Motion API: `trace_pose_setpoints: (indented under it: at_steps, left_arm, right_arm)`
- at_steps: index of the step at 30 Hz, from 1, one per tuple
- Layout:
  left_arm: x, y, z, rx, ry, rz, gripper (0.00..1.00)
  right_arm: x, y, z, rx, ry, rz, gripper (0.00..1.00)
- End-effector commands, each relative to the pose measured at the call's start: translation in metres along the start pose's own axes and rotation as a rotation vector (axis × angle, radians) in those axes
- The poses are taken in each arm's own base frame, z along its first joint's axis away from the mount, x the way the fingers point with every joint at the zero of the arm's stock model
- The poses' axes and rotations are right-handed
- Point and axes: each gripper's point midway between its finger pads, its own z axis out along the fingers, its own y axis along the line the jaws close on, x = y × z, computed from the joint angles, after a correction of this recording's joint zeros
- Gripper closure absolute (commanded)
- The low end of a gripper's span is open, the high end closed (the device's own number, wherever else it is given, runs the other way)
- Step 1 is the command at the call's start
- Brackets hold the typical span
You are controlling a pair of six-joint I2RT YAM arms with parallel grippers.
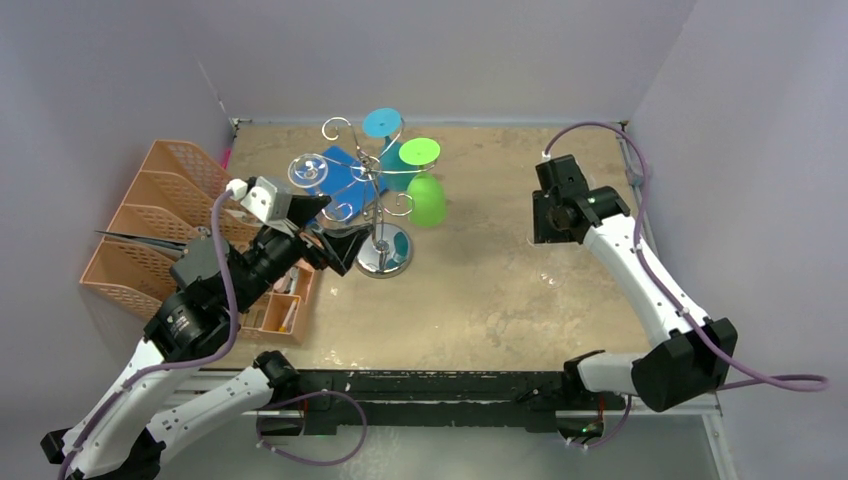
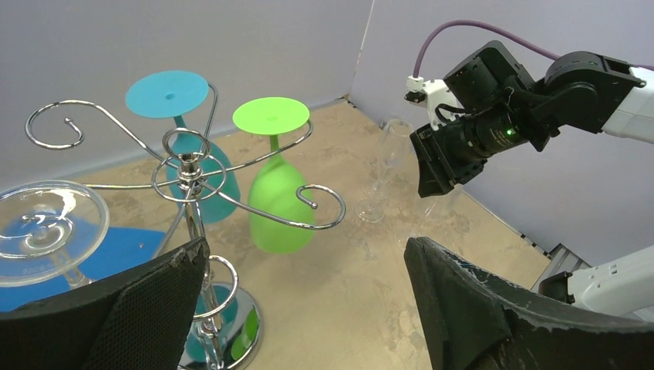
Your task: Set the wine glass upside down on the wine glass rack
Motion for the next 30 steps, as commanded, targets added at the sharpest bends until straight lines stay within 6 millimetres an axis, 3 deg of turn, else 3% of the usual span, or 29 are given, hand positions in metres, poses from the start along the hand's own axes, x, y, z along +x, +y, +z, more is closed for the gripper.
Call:
trace_pose_setpoints:
  at_steps: [1,6,15,24,30]
  left_arm:
    - [-0.006,-0.002,0.003,0.009,-0.013,0.006,0.04]
    - [-0.003,0.001,0.004,-0.013,-0.002,-0.001,0.06]
    - [-0.003,0.003,0.004,-0.025,0.003,-0.008,0.06]
    - [-0.005,-0.002,0.002,-0.005,0.005,-0.026,0.07]
    - [-0.013,-0.007,-0.003,0.015,0.002,-0.045,0.08]
  right_arm:
    - [-0.004,0.008,0.007,-0.040,0.000,0.003,0.53]
    - [0.000,0.025,0.012,-0.117,0.029,0.021,0.56]
    - [0.010,0.020,0.016,-0.077,0.071,0.047,0.72]
    - [0.010,0.023,0.006,-0.112,0.068,0.068,0.92]
    - [0.010,0.036,-0.006,-0.195,0.058,0.108,1.00]
